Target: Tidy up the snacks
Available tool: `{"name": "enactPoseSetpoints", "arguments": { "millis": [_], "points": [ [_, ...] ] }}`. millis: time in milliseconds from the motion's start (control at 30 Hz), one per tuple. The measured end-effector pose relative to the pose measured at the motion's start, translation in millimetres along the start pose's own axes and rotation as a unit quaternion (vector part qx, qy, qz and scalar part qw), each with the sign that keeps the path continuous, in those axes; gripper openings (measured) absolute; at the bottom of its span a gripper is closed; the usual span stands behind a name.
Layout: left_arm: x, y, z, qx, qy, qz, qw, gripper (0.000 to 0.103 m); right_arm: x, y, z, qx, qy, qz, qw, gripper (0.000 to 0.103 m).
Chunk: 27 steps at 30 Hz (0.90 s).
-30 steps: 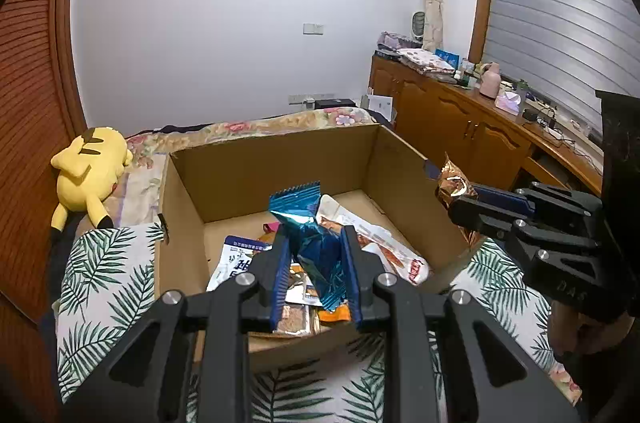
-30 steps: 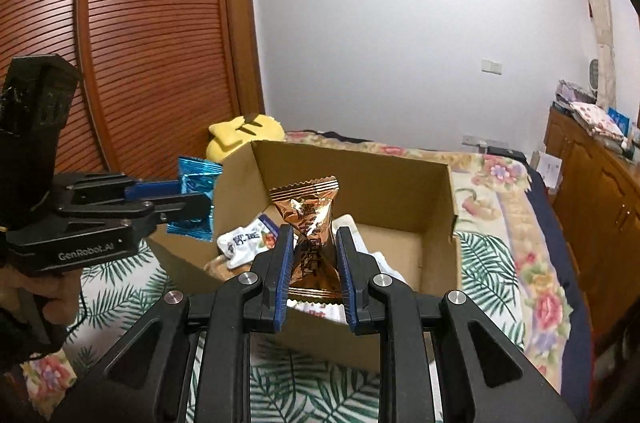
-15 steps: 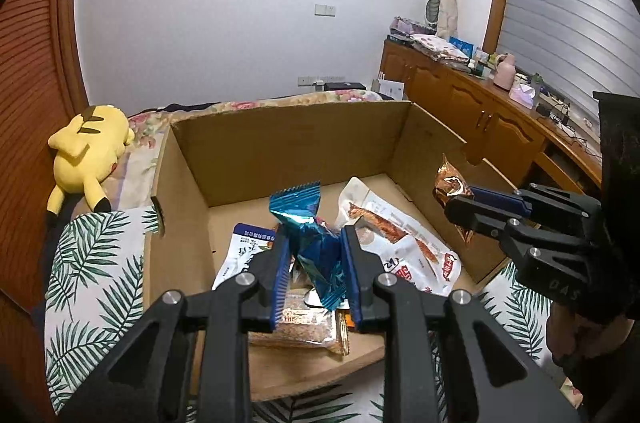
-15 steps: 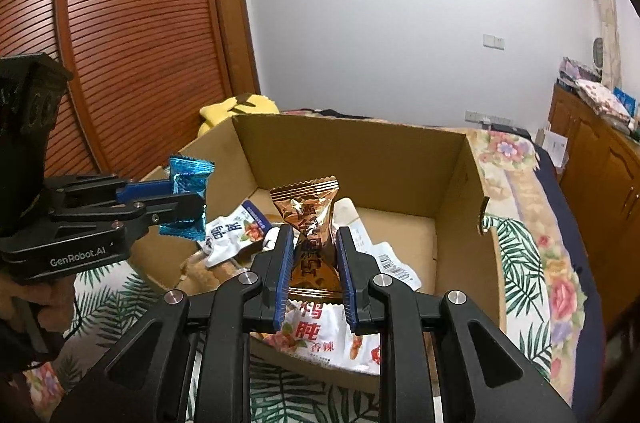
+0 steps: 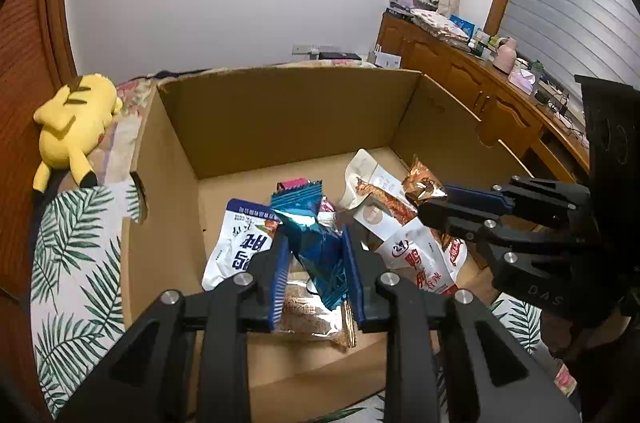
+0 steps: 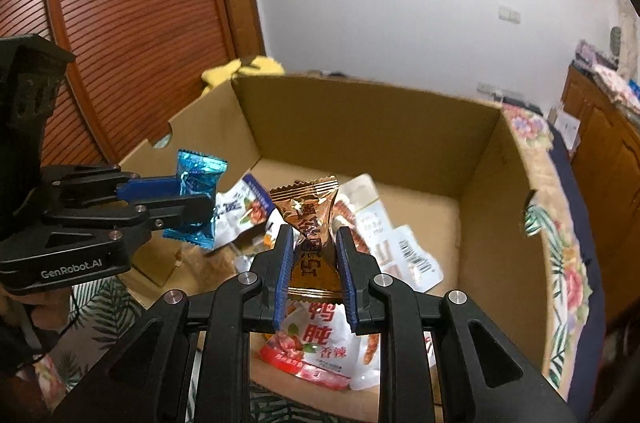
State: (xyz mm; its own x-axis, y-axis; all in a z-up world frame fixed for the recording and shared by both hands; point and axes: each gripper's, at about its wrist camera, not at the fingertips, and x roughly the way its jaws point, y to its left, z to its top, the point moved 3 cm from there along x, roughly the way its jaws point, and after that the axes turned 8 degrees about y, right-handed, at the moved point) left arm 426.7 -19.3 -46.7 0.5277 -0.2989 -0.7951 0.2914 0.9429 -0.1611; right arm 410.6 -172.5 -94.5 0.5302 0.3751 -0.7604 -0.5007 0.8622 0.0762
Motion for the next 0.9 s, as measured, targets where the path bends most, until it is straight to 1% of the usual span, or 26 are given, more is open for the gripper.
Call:
{"name": "enactPoseSetpoints", "arguments": {
  "millis": [33, 100, 133, 267, 300, 400, 433, 500, 567, 667, 700, 733, 833, 867, 900],
  "points": [
    [2, 1, 0, -0.002, 0.003, 0.001, 1.0, 0.027, 2, 0, 0, 0.002, 0.004, 0.001, 1.0, 0.024],
    [3, 2, -1, -0.007, 0.006, 0.003, 1.0, 0.029, 5, 0, 1, 0.004, 0.012, 0.004, 1.0, 0.025],
    [3, 3, -2, -0.007, 0.006, 0.005, 0.9999, 0.031, 5, 0, 1, 0.005, 0.013, 0.006, 1.0, 0.029],
    [1, 2, -3, -0.008, 0.0, 0.009, 0.9999, 0.036, 3, 1, -1, 0.008, 0.01, 0.007, 1.0, 0.032],
    [0, 3, -3, -0.007, -0.002, 0.013, 0.9999, 0.039, 3, 2, 0, 0.009, 0.009, 0.006, 1.0, 0.032],
    [-3, 2, -4, -0.008, -0.008, 0.021, 0.9997, 0.042, -2, 1, -2, 0.011, -0.002, 0.005, 1.0, 0.033],
    [-5, 2, -4, -0.008, -0.01, 0.024, 0.9996, 0.042, -5, 2, -2, 0.011, -0.006, 0.002, 1.0, 0.034],
    [-8, 2, -5, -0.009, -0.014, 0.032, 0.9994, 0.047, -10, 1, -3, 0.015, -0.017, -0.004, 1.0, 0.036],
    [-12, 1, -7, -0.009, -0.021, 0.042, 0.9989, 0.05, -15, 0, -5, 0.02, -0.025, -0.006, 0.999, 0.038],
    [-18, 0, -8, -0.011, -0.03, 0.049, 0.9983, 0.051, -22, -2, -7, 0.029, -0.036, -0.015, 0.999, 0.043],
    [-21, -1, -9, -0.012, -0.034, 0.051, 0.998, 0.052, -24, -3, -8, 0.032, -0.04, -0.019, 0.999, 0.046],
    [-23, -1, -9, -0.012, -0.037, 0.054, 0.9978, 0.055, -27, -5, -9, 0.036, -0.045, -0.024, 0.998, 0.049],
    [-33, -4, -12, -0.007, -0.052, 0.063, 0.9966, 0.059, -36, -7, -10, 0.046, -0.057, -0.035, 0.997, 0.055],
    [-36, -5, -13, -0.005, -0.056, 0.064, 0.9963, 0.062, -38, -7, -11, 0.047, -0.06, -0.037, 0.996, 0.056],
    [-40, -5, -14, -0.004, -0.061, 0.065, 0.996, 0.069, -41, -7, -12, 0.049, -0.064, -0.04, 0.996, 0.06]
  ]
}}
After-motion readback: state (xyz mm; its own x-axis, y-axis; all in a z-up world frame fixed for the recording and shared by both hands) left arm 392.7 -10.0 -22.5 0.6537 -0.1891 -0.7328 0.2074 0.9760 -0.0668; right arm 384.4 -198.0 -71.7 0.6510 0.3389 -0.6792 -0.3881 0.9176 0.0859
